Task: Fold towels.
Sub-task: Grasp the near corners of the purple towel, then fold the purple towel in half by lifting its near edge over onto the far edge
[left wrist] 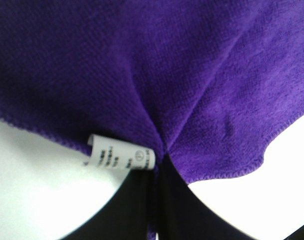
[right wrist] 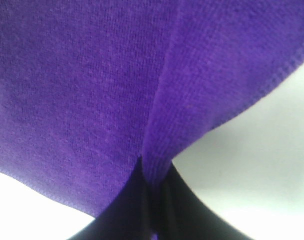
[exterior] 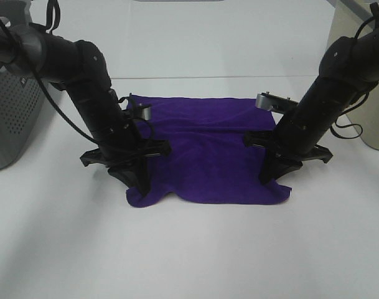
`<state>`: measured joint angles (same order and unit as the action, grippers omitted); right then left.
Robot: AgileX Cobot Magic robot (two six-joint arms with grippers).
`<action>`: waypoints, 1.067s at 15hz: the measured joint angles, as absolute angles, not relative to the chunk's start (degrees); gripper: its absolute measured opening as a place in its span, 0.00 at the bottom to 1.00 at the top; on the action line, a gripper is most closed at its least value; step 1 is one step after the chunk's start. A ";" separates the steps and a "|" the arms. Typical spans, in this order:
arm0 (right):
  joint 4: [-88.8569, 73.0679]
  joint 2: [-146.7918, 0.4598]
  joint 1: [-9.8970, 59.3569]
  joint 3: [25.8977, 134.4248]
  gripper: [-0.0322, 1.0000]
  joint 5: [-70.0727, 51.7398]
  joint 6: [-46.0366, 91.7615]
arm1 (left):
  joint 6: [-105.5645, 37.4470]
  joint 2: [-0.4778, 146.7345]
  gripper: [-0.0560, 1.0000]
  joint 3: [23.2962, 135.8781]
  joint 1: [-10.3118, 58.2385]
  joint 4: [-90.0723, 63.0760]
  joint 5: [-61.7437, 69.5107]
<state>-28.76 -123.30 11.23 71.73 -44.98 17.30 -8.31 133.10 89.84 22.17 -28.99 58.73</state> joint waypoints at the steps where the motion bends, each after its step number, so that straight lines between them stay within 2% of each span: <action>1: -28.76 -123.24 11.29 71.73 0.06 -46.12 17.30 | -8.59 132.93 0.05 89.84 22.29 -28.82 58.96; 3: -28.02 -122.04 11.29 71.16 0.06 -48.99 17.19 | -9.11 132.07 0.05 89.73 22.63 -26.53 60.28; 11: -26.70 -108.17 11.40 65.03 0.06 -58.73 15.81 | -9.40 112.70 0.05 73.11 23.78 -24.47 57.12; 16: -23.49 -107.26 11.40 70.47 0.06 -51.91 15.76 | -9.22 112.41 0.05 78.55 21.37 -24.41 50.48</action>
